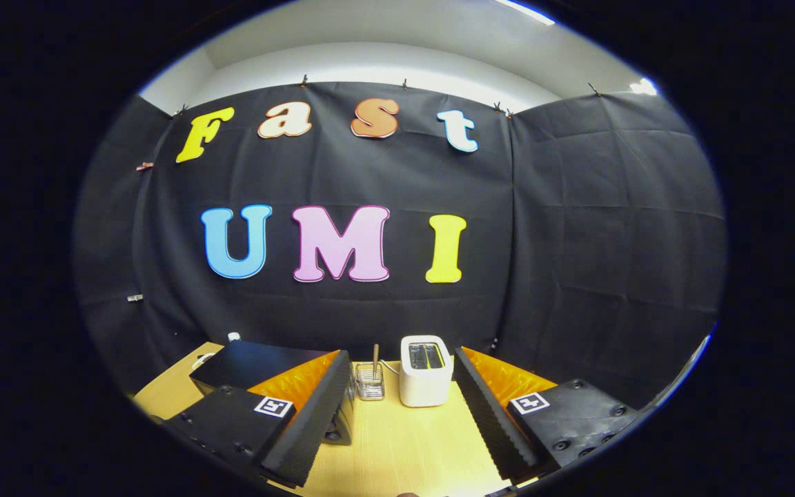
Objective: Open the toaster oven, put the food inside, and close the toaster oven door.
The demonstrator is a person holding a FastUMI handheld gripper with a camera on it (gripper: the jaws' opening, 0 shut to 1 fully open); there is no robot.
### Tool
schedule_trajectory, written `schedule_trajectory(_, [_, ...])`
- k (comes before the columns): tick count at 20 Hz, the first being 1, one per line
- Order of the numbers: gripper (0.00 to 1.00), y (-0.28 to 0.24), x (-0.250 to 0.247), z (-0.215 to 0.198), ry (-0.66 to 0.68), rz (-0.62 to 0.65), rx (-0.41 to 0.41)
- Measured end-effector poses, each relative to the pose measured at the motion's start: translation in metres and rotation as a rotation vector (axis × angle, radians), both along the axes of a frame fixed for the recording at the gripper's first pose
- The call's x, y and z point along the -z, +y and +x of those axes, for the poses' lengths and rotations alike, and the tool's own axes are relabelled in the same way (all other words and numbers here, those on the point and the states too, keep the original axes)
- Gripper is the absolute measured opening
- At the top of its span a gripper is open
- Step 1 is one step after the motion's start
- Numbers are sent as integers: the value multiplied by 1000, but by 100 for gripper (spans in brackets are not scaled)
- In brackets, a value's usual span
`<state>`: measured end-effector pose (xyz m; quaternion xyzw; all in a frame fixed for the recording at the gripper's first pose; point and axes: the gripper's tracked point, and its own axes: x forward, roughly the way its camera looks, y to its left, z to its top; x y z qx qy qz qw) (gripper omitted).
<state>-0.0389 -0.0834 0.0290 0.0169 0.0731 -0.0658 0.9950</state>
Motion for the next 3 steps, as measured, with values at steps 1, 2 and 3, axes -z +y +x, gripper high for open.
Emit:
schedule_trajectory(1, [98,-9,2,-2,8,19,8])
schedule_trajectory(2, [98,-15,1,-4,6,39,12])
schedule_trajectory(3, [98,-21,1,-2,-3,50,16])
